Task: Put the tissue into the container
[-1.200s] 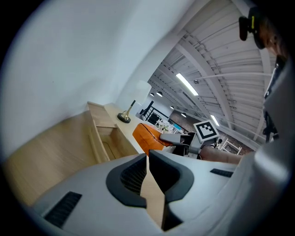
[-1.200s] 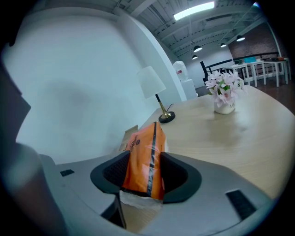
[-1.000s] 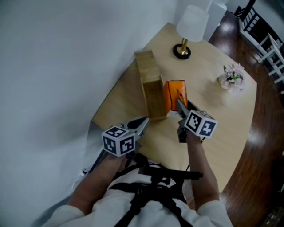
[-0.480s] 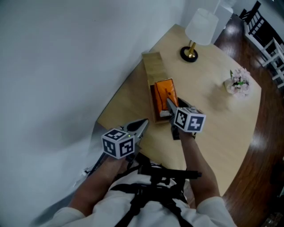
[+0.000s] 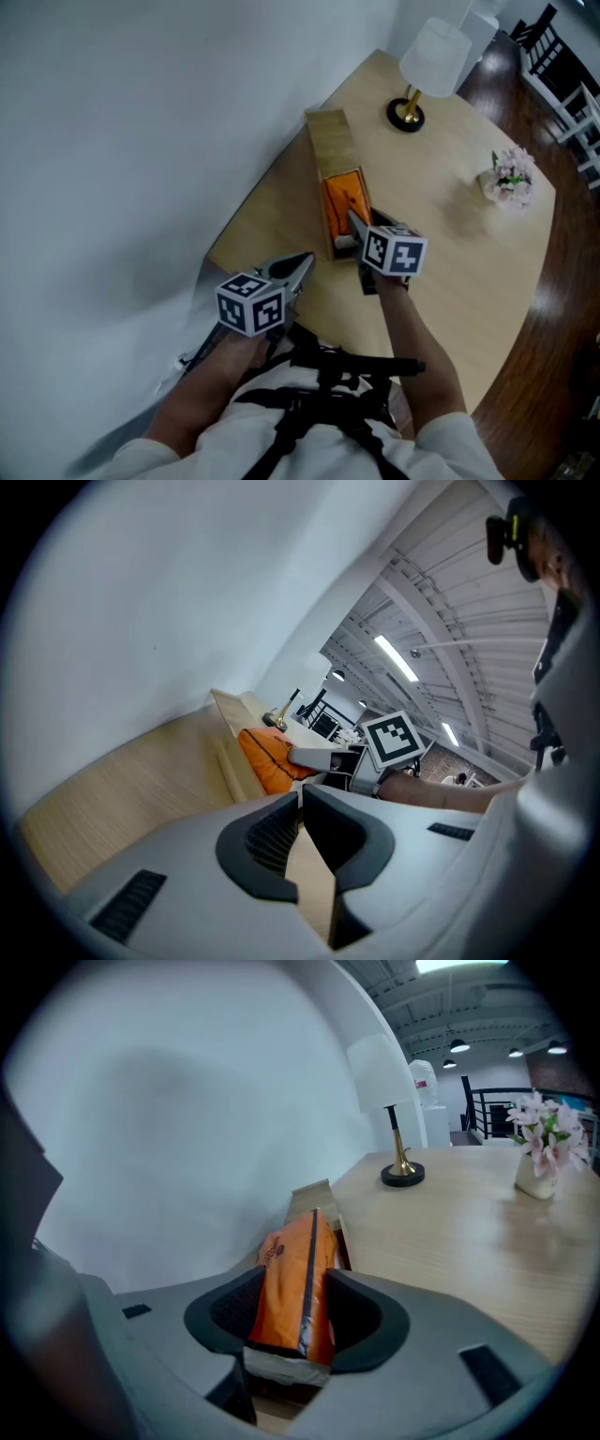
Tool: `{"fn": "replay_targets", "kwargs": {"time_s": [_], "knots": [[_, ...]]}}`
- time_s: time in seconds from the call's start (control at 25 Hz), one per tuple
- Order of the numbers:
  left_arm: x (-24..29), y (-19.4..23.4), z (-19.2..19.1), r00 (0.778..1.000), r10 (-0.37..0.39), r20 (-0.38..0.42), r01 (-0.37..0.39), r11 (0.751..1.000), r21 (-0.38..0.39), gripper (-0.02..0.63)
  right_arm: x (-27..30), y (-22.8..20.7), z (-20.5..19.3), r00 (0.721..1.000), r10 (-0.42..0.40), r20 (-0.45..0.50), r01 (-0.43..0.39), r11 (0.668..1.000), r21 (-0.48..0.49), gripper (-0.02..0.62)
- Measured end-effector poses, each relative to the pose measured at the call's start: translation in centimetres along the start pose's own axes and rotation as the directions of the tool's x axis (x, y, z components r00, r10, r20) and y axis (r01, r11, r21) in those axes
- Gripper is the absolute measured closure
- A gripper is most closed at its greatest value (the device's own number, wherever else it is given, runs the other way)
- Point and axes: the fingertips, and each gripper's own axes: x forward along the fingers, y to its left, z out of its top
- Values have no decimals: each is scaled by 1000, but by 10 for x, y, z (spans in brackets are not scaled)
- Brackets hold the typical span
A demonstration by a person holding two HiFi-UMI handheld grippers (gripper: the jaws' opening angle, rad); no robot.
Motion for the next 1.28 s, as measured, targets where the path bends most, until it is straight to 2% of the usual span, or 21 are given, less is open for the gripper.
{"fn": "replay_targets", "kwargs": {"time_s": [0.24, 0.44, 0.68, 1.04, 1.28], "knots": [[0, 0, 0, 1000, -1, -4, 1, 1000, -3, 606, 14, -8, -10, 997, -37, -63, 36, 999, -12, 388], [2, 0, -1, 1000, -2, -3, 2, 1000, -5, 606, 21, -8, -15, 991, -44, -128, 42, 999, -21, 356], [3, -4, -2, 1000, -8, -4, 8, 1000, -2, 606, 21, -6, -22, 980, -13, -201, 9, 1000, -22, 345], [5, -6, -1, 1000, -15, -5, 15, 1000, 0, 606, 11, -7, -22, 976, 2, -217, -3, 1000, -5, 333], [6, -9, -1, 1000, -22, -4, 22, 1000, 5, 606, 9, -2, -25, 972, 51, -228, -47, 999, 22, 333]]}}
